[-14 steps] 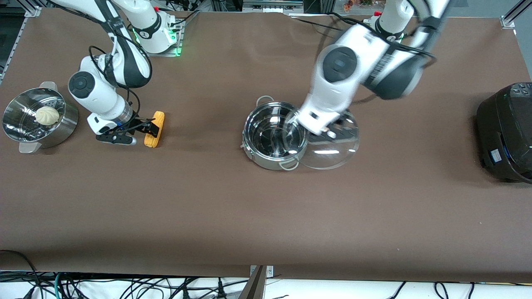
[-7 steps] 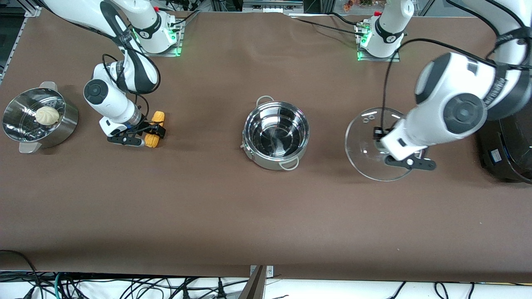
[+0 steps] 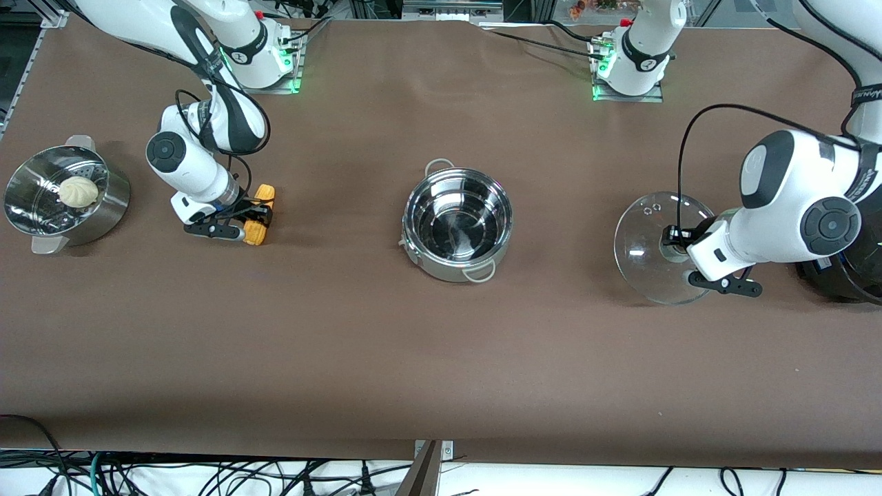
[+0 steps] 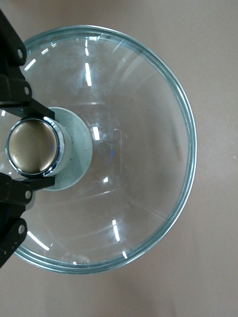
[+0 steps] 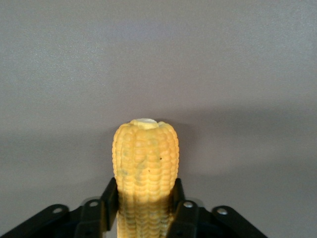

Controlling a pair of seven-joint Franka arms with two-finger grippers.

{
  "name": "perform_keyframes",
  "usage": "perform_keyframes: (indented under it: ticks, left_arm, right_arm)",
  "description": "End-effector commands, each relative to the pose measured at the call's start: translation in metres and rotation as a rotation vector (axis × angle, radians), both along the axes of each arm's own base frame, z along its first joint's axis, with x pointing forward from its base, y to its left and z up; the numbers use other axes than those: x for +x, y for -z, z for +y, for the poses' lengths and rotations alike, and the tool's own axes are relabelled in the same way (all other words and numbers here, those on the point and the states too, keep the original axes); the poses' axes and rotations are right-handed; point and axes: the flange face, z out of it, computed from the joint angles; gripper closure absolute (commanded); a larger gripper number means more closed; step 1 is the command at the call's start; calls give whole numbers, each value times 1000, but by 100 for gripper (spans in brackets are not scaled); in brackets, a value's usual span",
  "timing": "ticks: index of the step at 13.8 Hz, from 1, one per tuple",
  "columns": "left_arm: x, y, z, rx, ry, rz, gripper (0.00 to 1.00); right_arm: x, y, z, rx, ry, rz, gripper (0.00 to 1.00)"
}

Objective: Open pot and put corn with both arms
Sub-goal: 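Carry the lid aside with the left gripper while the right gripper grasps the corn, then set the lid down with the left gripper while the right gripper carries the corn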

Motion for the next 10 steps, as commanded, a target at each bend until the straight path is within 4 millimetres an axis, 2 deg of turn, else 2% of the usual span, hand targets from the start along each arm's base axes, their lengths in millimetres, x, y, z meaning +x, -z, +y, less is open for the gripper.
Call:
perform_keyframes:
  ticks: [1,2,5,7,10]
  left_arm:
    - [-12,17,12,4,50,-26,88]
    - [-14,28,13,24,67,-38,88]
    - [-25,65,15,11,71,-66,87]
    - [-26,90,19,21,98,-100,88]
    - [-24,107,21,29,122,-109,90]
  right_arm:
    - [-8,0,1,7,14,-10,89]
    - [-7,0,2,7,13,-10,97]
    - [10,-24,13,13,-22,-26,100]
    - [32,-58,23,11,-32,10,100]
    - [66,-121,40,10,-51,62,100]
